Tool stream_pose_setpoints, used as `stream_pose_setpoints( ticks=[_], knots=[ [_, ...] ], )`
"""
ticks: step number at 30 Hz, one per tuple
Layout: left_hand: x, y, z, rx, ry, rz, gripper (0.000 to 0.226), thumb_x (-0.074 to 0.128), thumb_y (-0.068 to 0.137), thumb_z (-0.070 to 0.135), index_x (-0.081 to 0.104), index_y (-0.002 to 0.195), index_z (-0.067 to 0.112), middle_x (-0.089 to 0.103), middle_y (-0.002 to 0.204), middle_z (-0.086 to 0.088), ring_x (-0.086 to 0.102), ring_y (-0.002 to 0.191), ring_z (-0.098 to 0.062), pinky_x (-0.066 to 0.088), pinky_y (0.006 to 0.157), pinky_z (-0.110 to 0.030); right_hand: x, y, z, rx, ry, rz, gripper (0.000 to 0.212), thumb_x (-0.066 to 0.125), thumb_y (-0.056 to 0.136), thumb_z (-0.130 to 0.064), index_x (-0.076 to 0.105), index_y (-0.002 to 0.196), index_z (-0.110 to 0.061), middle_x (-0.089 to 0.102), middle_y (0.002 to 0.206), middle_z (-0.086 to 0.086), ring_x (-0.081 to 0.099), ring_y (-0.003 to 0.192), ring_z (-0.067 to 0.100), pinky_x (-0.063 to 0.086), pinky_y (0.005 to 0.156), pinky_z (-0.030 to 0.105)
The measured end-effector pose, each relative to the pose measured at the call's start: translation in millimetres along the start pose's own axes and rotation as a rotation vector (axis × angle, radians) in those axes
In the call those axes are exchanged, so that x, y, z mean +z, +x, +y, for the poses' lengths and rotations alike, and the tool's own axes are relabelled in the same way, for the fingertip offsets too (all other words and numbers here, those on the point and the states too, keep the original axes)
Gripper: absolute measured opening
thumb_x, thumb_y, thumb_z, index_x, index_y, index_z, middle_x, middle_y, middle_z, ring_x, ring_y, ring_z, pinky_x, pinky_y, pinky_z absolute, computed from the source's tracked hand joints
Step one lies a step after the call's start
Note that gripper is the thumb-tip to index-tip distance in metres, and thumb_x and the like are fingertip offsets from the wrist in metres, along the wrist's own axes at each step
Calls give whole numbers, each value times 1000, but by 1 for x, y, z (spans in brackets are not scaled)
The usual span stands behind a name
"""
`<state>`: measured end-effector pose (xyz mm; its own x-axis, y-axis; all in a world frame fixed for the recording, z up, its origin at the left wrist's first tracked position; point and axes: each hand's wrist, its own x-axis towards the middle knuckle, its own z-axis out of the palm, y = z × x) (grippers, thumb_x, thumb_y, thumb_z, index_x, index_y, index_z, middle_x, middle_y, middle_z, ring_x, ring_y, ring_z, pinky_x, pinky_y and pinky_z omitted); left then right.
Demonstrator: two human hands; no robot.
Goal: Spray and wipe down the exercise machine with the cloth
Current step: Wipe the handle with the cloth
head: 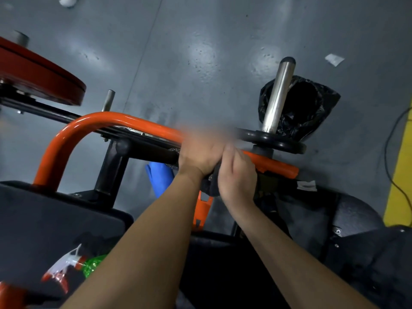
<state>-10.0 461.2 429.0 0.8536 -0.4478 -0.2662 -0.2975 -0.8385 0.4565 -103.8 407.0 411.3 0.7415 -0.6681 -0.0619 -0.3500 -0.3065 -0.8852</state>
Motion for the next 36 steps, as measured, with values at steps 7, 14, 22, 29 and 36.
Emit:
stream_pose_setpoints(
  ticks=[7,14,22,29,36],
  knots=[
    [3,2,2,-9,187,-21,65,43,97,61,65,65,9,67,75,-18,62,87,-41,44,72,-42,-6,17,85,436,262,-110,51,46,90,-52,63,66,-9,60,58,6,50,63,9,49,71,51],
    [0,3,7,-50,154,-22,58,43,100,51,53,60,10,60,68,-15,58,81,-41,37,67,-41,1,45,151,712,281,-169,47,52,72,-60,59,52,-18,55,63,6,53,66,25,50,77,52],
    [-2,4,8,-69,162,-23,51,43,97,39,42,54,13,65,77,-21,57,82,-45,30,66,-40,-13,40,49,765,474,-20,35,59,94,-35,63,64,-17,54,66,4,51,68,18,41,65,31],
    [2,5,7,-64,181,-7,45,44,98,39,62,70,9,68,85,-23,59,89,-46,36,69,-42,-44,22,-13,822,846,255,42,61,100,-41,71,67,-17,73,78,2,71,81,19,58,77,35],
    [3,6,7,-74,182,-2,45,42,96,40,67,76,8,68,87,-23,60,89,-45,44,75,-43,-83,9,39,1093,1276,521,36,35,106,-32,62,84,-22,71,75,0,69,65,15,52,60,16]
  ],
)
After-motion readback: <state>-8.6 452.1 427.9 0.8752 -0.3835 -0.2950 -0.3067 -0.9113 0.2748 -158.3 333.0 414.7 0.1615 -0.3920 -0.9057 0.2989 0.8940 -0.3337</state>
